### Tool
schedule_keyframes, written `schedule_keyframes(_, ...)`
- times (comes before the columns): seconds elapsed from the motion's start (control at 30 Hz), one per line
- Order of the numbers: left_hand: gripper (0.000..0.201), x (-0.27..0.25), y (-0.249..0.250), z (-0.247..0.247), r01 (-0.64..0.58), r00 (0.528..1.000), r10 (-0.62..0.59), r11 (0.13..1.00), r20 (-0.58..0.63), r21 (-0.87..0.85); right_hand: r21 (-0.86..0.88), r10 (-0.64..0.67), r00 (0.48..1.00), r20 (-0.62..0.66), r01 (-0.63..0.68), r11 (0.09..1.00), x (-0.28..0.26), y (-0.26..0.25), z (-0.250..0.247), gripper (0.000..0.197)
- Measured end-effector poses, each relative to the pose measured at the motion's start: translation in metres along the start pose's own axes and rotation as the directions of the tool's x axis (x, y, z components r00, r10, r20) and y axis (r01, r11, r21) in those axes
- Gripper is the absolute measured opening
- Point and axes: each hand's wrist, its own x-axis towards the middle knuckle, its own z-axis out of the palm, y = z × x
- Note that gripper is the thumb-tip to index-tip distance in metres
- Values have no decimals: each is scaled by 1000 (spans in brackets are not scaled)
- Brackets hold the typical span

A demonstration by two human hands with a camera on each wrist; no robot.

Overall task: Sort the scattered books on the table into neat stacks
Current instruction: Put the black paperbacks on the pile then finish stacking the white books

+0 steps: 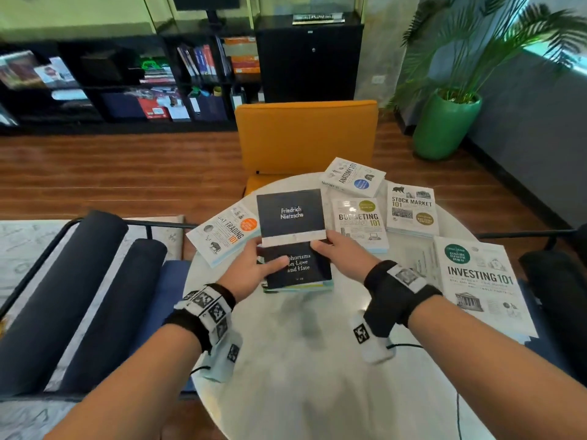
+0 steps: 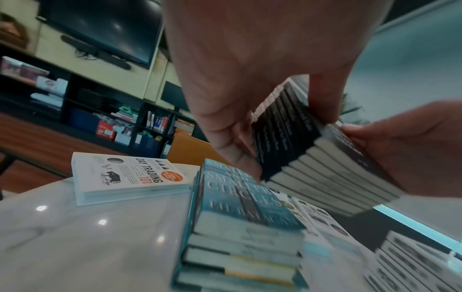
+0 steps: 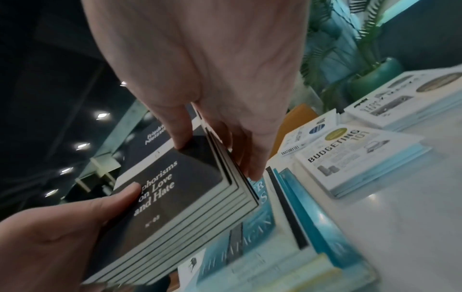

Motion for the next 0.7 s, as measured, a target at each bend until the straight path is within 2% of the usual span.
schedule_keyframes(0.1,48,27,14,-14,53,998,-50,997,42,-58,86,128,991,-32,-125,988,42,-5,5,22)
schedule_keyframes(0.2,39,48,12,-20,151,984,-146,988,100,-42,135,264,961,-81,-251,958,67,-4,13,21)
schedule_keyframes(0.3,30,62,5,-22,263,956,-259,965,141,-12,103,352,929,-111,-341,934,82,6,21,26)
schedule_keyframes(0.43,33,74,-6,-23,321,937,-315,947,148,-14,84,388,913,-129,-380,921,94,17,30,29)
schedule_keyframes(0.57,33,80,-9,-25,329,936,-323,944,140,-18,53,409,901,-147,-406,912,98,17,36,40)
schedule_keyframes(0.7,38,82,-11,-26,331,935,-328,943,138,-6,-1,411,898,-161,-416,909,101,18,40,41)
